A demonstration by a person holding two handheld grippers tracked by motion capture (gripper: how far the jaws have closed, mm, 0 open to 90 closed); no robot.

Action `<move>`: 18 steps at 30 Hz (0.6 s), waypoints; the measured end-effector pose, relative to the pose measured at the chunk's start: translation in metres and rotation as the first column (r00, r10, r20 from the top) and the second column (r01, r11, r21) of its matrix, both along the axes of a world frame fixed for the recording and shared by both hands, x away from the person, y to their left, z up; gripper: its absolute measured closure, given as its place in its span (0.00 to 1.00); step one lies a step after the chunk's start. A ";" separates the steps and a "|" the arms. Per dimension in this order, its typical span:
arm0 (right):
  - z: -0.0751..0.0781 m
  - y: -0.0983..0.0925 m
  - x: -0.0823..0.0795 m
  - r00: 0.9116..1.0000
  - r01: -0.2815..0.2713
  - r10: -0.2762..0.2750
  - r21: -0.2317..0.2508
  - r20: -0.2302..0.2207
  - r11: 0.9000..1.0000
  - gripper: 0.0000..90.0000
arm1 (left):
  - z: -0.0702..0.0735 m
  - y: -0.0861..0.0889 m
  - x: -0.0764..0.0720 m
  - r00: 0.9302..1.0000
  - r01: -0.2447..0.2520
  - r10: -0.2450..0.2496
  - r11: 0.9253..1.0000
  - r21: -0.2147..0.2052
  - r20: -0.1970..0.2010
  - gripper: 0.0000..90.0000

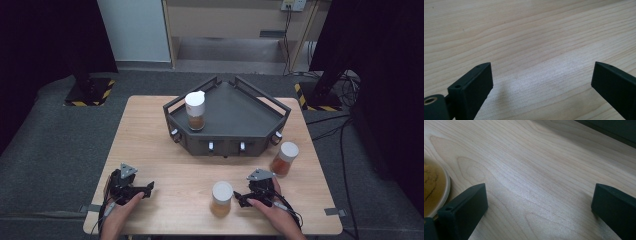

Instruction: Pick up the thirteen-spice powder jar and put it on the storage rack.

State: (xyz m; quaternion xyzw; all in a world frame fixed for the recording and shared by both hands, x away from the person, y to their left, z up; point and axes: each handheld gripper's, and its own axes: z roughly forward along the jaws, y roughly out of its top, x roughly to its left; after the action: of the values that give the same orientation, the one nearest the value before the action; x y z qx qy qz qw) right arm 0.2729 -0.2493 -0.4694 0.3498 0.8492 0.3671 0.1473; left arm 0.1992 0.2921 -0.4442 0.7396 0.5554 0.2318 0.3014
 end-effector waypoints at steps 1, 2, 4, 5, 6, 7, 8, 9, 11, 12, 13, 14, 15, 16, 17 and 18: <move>0.000 0.000 0.000 1.000 0.000 0.000 0.000 0.000 1.000 0.01 | -0.001 -0.001 0.001 1.000 -0.003 0.003 1.000 0.008 -0.004 0.03; 0.000 0.000 0.000 1.000 0.000 0.000 0.000 0.000 1.000 0.01 | -0.001 -0.001 0.001 1.000 -0.004 0.004 1.000 0.012 -0.007 0.03; 0.000 0.000 0.000 1.000 0.000 0.000 0.000 0.000 1.000 0.01 | -0.002 -0.001 0.001 1.000 -0.009 0.009 1.000 0.010 -0.009 0.03; 0.000 0.000 0.000 1.000 0.000 0.000 0.000 0.000 1.000 0.01 | -0.003 -0.001 0.001 1.000 -0.013 0.013 1.000 0.010 -0.010 0.03; 0.000 0.000 0.000 1.000 0.000 0.000 0.000 0.000 1.000 0.01 | -0.004 -0.001 0.002 1.000 -0.013 0.013 1.000 0.012 -0.012 0.03; 0.000 0.000 0.000 1.000 0.000 0.000 0.000 0.000 1.000 0.01 | -0.005 -0.001 0.002 1.000 -0.015 0.015 1.000 0.012 -0.016 0.03; 0.000 0.000 0.000 1.000 0.000 0.000 0.000 0.000 1.000 0.01 | -0.006 0.000 0.003 1.000 -0.016 0.017 1.000 0.013 -0.017 0.03; 0.000 0.000 0.000 1.000 0.000 0.000 0.000 0.000 1.000 0.01 | -0.007 0.000 0.003 1.000 -0.019 0.019 1.000 0.012 -0.020 0.03; 0.000 0.000 0.000 1.000 0.000 0.000 0.000 0.000 1.000 0.01 | -0.009 0.001 0.004 0.999 -0.023 0.024 1.000 0.011 -0.025 0.03; 0.000 0.000 0.000 1.000 0.000 0.000 0.000 0.000 1.000 0.01 | -0.010 0.002 0.004 0.999 -0.022 0.022 1.000 0.010 -0.025 0.03; 0.000 0.000 0.000 1.000 0.000 0.000 0.000 0.000 1.000 0.01 | -0.011 0.002 0.003 1.000 -0.018 0.018 1.000 0.009 -0.022 0.02; 0.000 0.000 0.000 1.000 0.000 0.000 0.000 0.000 1.000 0.01 | -0.012 0.002 0.003 1.000 -0.018 0.018 1.000 0.009 -0.019 0.02; 0.000 0.000 0.000 1.000 0.000 0.000 0.000 0.000 1.000 0.01 | -0.012 0.002 0.002 1.000 -0.019 0.019 1.000 0.008 -0.018 0.02; 0.000 0.000 0.000 1.000 0.000 0.000 0.000 0.000 1.000 0.01 | -0.013 0.002 0.002 1.000 -0.020 0.020 1.000 0.009 -0.013 0.01; 0.000 0.000 0.000 1.000 0.000 0.000 0.000 0.000 1.000 0.01 | -0.015 0.003 0.001 1.000 -0.021 0.022 1.000 0.007 -0.005 0.00; 0.000 0.000 0.000 1.000 0.000 0.000 0.000 0.000 1.000 0.01 | -0.017 0.003 0.000 1.000 -0.021 0.021 1.000 0.005 0.004 0.00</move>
State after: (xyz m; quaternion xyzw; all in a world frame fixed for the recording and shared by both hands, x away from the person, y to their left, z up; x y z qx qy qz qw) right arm 0.2729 -0.2493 -0.4694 0.3498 0.8492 0.3670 0.1474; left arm 0.1994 0.2955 -0.4612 0.7341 0.5618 0.2376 0.2984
